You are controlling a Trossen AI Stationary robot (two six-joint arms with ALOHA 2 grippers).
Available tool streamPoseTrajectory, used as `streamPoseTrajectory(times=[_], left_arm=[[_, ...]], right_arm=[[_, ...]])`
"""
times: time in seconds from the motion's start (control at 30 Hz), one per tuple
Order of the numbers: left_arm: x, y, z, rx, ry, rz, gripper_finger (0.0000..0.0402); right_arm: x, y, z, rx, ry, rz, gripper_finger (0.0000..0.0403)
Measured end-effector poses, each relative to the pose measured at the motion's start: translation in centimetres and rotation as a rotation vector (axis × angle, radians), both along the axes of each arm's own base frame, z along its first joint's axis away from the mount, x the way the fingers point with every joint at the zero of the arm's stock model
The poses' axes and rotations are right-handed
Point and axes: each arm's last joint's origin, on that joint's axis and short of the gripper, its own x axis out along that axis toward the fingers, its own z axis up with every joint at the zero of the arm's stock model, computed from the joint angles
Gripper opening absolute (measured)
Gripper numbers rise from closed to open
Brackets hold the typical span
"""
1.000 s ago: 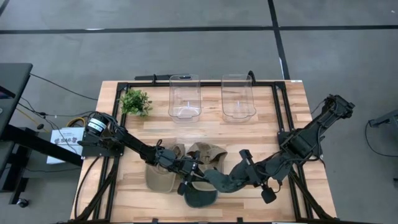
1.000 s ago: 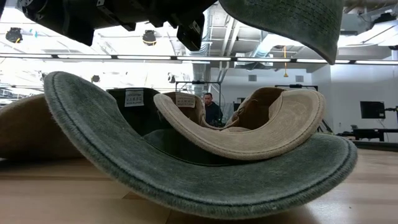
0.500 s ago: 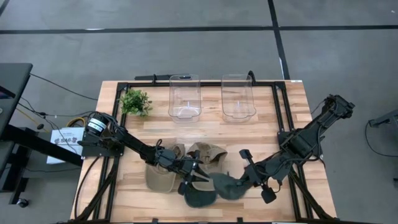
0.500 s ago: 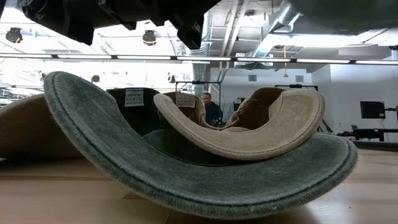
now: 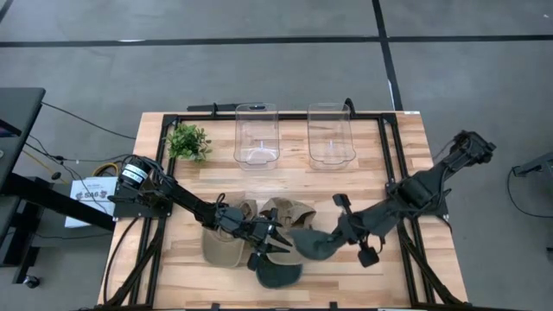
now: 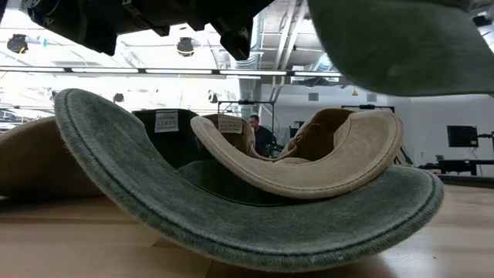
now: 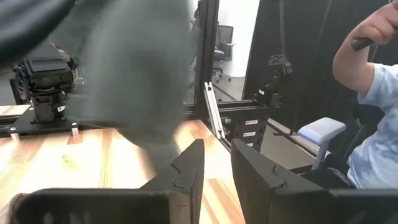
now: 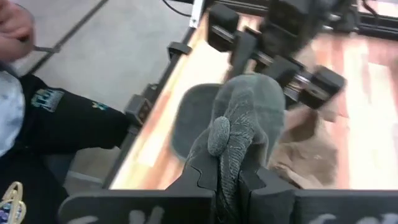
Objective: Pick & Place hat
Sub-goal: Put the right black cap into the right transparent bin
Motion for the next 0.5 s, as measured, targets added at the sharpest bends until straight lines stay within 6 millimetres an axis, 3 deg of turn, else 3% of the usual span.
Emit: streamPoseTrajectory(times=[0.5], left_arm=[[0.0,0.0,0.0,0.000,0.000,0.000,0.0076]], right_arm=[[-2.3,-7.9,3.7,-0.105,-0.161,-0.137,0.0000]])
